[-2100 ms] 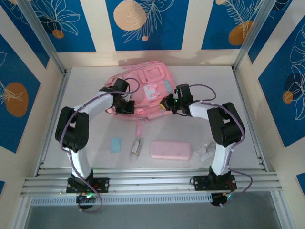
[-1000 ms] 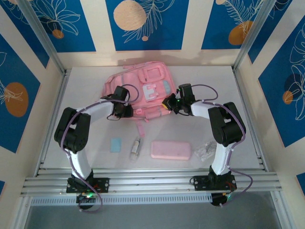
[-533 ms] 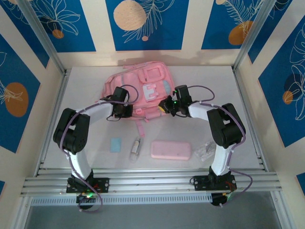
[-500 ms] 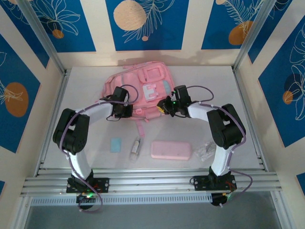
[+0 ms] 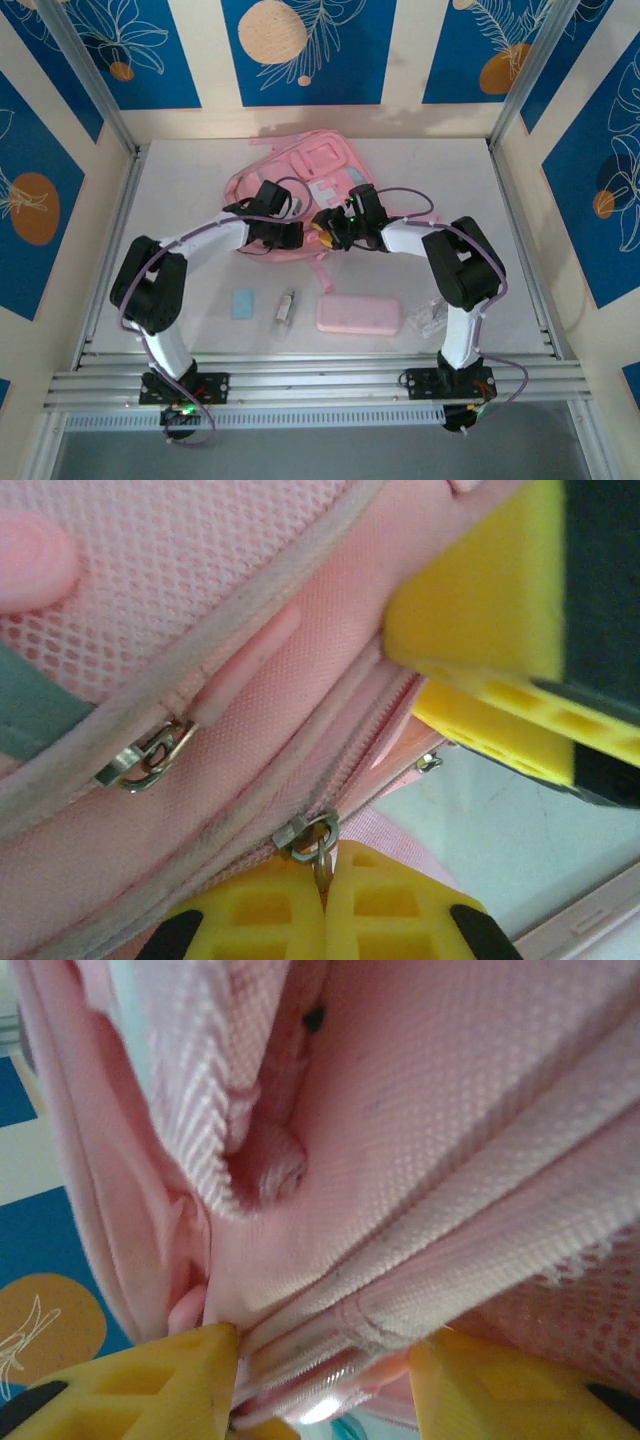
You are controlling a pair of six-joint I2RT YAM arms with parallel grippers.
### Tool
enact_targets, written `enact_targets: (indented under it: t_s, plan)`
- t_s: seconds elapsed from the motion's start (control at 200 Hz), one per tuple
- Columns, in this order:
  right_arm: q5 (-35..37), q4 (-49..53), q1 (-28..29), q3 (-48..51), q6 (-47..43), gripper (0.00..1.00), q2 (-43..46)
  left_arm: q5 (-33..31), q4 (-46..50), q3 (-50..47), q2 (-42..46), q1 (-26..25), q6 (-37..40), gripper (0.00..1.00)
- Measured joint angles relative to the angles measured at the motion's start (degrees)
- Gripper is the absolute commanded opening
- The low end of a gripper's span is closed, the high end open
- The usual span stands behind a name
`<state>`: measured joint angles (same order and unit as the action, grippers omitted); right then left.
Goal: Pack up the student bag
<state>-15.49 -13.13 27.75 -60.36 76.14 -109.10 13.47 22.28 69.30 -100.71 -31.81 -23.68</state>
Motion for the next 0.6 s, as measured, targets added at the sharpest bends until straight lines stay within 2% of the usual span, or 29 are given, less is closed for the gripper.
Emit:
enact_targets:
  t_s: [0.035, 0.075, 0.105, 0.175, 0.41, 0.6]
  plan:
    - [0.5, 0.0, 0.0, -0.5, 0.1, 0.40, -0.4, 0.0, 0.1, 0.0, 0.0, 0.0, 0.0, 0.00]
    - [1.2, -0.1, 0.0, -0.9, 0.3, 0.23, -0.7, 0.0, 0.1, 0.0, 0.0, 0.1, 0.0, 0.00]
    - [1.8, -0.2, 0.0, -1.1, 0.3, 0.14, -0.8, -0.2, 0.3, 0.0, 0.0, 0.1, 0.1, 0.00]
    - [2.6, -0.4, 0.0, -1.2, 0.5, 0.00, -0.7, -1.1, 1.3, 0.0, 0.0, 0.1, 0.4, 0.00]
    - [4.7, 0.7, -0.8, -1.0, -3.0, 0.00, 0.1, -4.9, 6.2, 1.2, -0.3, 1.5, 2.8, 0.00]
    - [6.5, 1.5, -3.3, -0.4, -6.7, 0.00, 1.7, -9.4, 12.5, 3.7, -0.3, 4.8, 5.2, 0.00]
